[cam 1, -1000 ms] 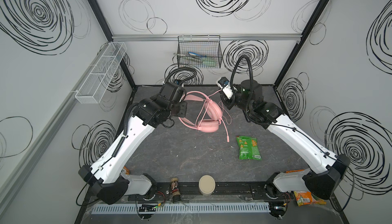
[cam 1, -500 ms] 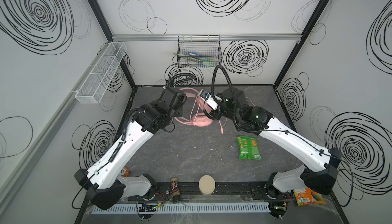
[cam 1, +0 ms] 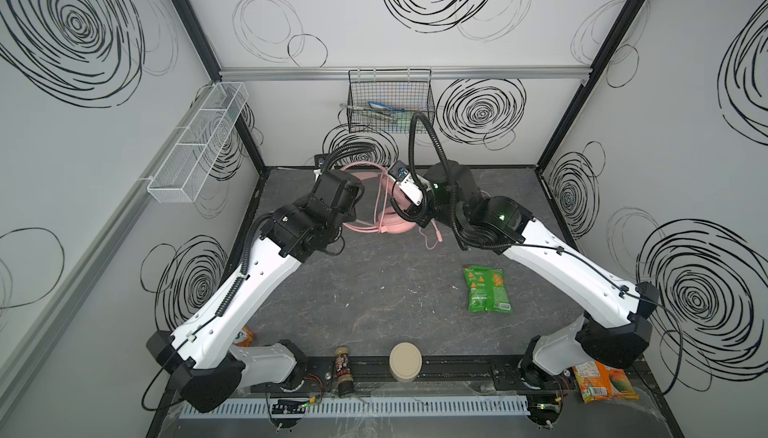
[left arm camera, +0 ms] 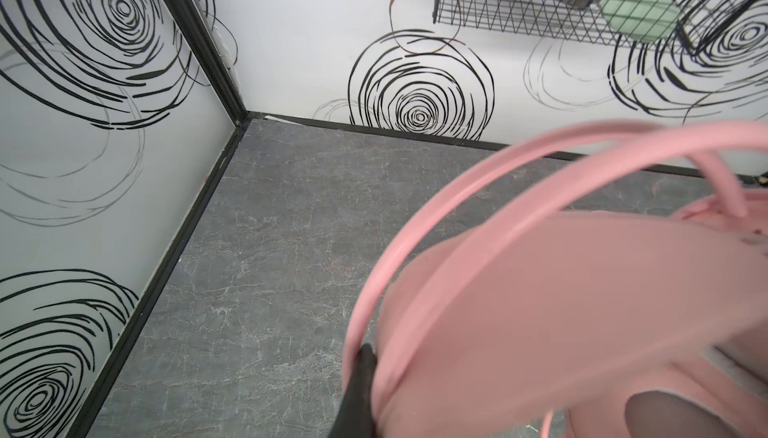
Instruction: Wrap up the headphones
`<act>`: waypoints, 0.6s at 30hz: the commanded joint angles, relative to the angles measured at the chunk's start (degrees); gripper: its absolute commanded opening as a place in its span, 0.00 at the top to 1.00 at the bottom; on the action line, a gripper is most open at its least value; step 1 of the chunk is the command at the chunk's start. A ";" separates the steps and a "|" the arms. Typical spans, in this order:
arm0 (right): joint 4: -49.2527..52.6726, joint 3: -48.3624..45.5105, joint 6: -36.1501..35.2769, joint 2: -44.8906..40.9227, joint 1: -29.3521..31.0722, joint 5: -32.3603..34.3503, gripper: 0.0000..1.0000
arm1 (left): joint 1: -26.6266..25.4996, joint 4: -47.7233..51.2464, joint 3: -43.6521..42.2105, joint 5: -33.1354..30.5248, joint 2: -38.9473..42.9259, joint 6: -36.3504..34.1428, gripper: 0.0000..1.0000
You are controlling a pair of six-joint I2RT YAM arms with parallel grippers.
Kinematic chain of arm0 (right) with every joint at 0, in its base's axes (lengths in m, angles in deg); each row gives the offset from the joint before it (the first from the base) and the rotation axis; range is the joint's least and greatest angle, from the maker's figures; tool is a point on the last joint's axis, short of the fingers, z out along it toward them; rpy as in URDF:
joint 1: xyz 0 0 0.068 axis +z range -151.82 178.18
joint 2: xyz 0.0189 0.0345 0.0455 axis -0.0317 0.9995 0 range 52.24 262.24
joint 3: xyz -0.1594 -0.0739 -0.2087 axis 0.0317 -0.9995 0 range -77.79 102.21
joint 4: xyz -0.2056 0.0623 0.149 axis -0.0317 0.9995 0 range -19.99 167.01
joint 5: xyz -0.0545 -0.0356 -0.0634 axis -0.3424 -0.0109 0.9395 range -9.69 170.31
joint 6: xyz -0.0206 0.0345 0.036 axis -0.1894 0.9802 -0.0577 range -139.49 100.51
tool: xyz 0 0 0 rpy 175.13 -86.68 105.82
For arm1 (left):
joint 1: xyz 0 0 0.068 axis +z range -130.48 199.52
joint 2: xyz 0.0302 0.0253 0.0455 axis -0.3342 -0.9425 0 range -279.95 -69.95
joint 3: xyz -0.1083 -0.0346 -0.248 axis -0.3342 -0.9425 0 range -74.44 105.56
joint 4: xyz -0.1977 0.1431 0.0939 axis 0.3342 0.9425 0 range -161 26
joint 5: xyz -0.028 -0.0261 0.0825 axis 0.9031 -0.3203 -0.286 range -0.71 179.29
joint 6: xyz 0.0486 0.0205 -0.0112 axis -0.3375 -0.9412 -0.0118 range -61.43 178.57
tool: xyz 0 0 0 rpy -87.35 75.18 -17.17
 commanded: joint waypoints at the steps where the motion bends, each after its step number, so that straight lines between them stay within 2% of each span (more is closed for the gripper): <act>1: 4.37 1.86 -2.90 1.32 3.23 8.94 0.94 | 0.61 -7.57 2.94 -7.46 1.23 2.66 1.00; 5: 4.60 1.77 -3.34 1.68 3.19 12.94 0.95 | 1.18 -8.15 2.86 -9.68 1.33 1.24 1.00; 13: 4.49 1.50 -1.09 0.32 0.81 14.35 0.95 | 4.23 -9.77 2.45 -10.31 2.69 -1.41 1.00; 18: 3.60 1.85 -1.29 -0.10 -0.40 15.83 0.94 | 4.31 -10.76 2.85 -11.69 3.36 -2.72 1.00</act>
